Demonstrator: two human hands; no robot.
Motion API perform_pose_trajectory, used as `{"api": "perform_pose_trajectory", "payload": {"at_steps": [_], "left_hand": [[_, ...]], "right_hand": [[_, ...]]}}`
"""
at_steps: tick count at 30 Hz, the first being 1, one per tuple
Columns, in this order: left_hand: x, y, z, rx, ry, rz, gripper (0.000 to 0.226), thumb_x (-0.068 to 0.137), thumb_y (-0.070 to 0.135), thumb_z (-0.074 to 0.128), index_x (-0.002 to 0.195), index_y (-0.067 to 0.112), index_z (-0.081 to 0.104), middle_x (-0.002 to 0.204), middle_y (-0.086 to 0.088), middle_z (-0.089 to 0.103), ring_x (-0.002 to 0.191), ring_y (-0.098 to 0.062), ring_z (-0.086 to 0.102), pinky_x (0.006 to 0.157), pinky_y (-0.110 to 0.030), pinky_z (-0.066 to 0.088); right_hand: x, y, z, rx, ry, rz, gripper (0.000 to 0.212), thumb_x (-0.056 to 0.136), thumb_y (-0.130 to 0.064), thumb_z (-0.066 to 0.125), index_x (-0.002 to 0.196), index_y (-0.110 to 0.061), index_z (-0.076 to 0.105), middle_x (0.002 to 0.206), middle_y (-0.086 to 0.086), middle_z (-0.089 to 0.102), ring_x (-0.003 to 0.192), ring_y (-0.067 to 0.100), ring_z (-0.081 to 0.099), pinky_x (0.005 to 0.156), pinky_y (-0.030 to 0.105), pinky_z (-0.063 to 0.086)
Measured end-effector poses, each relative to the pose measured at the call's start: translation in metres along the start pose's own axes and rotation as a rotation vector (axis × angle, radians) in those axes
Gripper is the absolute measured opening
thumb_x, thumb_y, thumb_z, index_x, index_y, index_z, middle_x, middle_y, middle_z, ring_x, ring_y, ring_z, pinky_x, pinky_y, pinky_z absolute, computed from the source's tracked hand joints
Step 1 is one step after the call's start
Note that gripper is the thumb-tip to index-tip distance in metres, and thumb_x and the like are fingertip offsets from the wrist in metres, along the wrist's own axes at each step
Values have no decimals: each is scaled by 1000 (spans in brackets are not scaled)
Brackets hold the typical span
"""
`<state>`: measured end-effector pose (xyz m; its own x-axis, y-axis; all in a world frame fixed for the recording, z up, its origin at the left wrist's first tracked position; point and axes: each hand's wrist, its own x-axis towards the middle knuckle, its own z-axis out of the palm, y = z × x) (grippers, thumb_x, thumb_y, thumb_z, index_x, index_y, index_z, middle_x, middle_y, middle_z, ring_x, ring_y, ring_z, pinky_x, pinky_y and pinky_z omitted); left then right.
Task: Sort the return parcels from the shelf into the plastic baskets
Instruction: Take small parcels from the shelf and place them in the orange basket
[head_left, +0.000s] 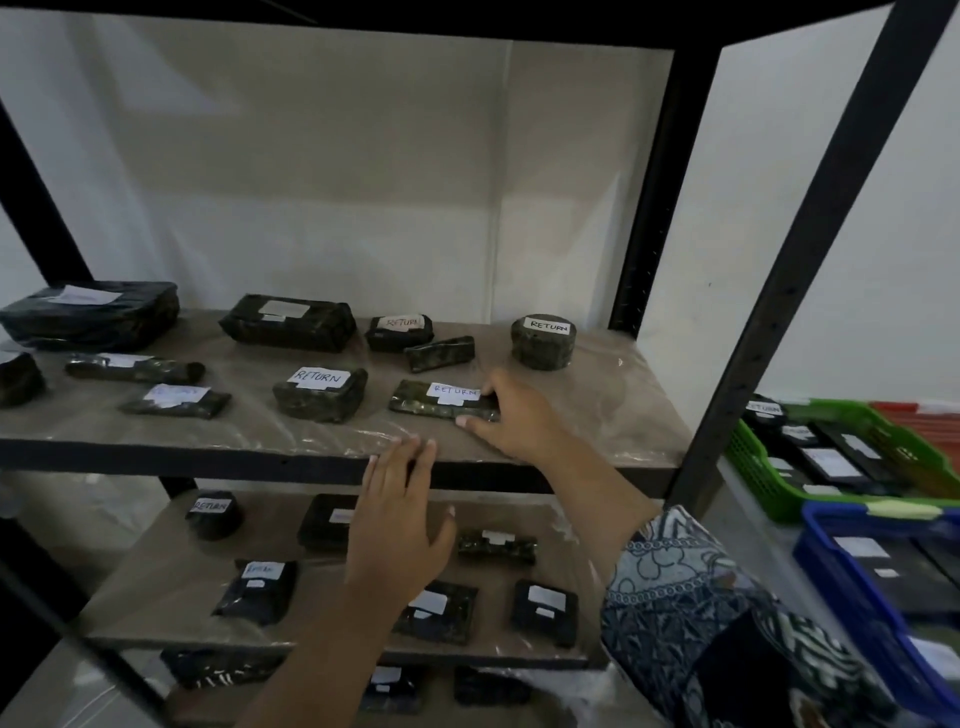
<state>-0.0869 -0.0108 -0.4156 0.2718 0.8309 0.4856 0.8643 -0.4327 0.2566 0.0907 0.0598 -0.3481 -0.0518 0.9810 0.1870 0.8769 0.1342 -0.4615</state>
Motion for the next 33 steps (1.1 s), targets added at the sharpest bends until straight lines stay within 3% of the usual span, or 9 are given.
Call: {"api": "perform_pose_trajectory", "payload": {"at_steps": [4,7,11,16,21,29,33], "left_hand": [[0,-5,-2,34,-22,38,84,72,36,72,142,12,34,144,-10,39,136,-21,22,109,-42,18],[2,-5,-1,27,-50,41,85,75,37,69,145,13,27,149,-11,32,140,-24,22,113,-42,13],[2,1,-2,63,-111,12,90,82,43,61,149,17,7,157,-8,7,145,-22,0,115,-39,-3],[-10,25,-1,23,-111,-93,92,81,37,62,150,14,5,157,-11,-2,144,-25,-8,115,-43,1],[-44,78,29,-24,-173,23,89,74,30,71,146,8,23,154,-13,19,143,-30,14,113,-49,18],[-72,221,70,-97,-213,223,75,72,34,56,139,5,40,143,-14,42,134,-33,36,109,-45,25],[-77,302,87,-204,-224,276,72,68,31,54,134,3,45,137,-15,49,130,-34,41,105,-47,37]], "right_hand": [[-17,-1,-5,-12,51,20,48,81,-45,69,117,-18,51,118,3,59,104,17,53,78,25,38],[-36,2,-9,-80,80,51,54,86,-46,64,129,-18,49,127,6,54,112,21,50,86,29,41],[-67,12,-19,-126,116,62,59,90,-44,58,139,-16,42,133,8,50,118,24,47,96,33,41],[-120,38,-38,-132,199,77,61,89,-44,59,140,-15,41,132,6,49,119,21,44,96,29,37],[-180,75,-62,-91,218,75,65,88,-40,63,142,-13,41,136,6,47,124,20,41,105,25,33],[-277,169,-137,-102,277,199,63,86,-37,67,139,-10,46,134,9,48,124,24,44,99,27,35],[-325,224,-178,-133,300,244,62,87,-38,65,138,-9,45,133,7,48,122,22,45,97,31,39]]}}
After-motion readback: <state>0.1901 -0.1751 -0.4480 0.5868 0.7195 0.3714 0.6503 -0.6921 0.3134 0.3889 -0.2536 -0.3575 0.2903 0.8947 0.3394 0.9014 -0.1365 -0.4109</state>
